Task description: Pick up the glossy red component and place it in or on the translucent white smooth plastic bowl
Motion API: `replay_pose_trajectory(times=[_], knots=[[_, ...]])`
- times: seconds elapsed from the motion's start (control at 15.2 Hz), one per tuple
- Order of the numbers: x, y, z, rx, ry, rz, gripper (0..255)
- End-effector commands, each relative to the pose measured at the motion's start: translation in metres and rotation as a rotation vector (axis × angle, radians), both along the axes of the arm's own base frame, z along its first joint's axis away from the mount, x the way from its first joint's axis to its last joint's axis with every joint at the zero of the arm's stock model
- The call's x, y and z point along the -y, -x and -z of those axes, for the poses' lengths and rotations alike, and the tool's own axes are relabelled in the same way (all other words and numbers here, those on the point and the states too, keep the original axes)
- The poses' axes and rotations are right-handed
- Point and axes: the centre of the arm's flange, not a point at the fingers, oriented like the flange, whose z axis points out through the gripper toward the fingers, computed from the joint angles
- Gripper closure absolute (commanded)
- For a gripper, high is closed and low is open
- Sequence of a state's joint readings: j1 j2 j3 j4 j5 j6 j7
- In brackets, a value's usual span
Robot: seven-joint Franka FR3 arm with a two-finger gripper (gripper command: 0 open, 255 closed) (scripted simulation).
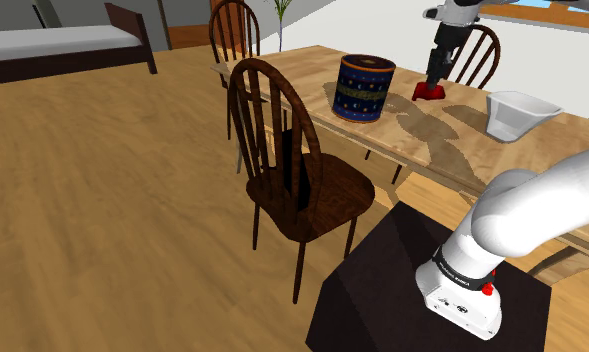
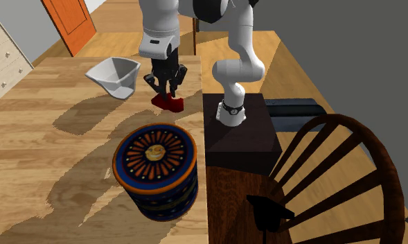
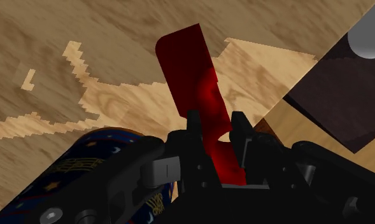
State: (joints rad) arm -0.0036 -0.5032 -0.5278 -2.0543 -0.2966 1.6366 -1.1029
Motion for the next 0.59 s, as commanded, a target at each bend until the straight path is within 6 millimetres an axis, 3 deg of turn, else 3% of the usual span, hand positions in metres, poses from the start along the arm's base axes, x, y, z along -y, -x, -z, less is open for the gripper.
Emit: replay_pose_trajectory(times=[0.0,0.53], knots=[[0.000,0.001,-0.011,0.000,0.000,0.000,255],[0.000,0.001,-0.053,0.000,0.000,0.000,255]])
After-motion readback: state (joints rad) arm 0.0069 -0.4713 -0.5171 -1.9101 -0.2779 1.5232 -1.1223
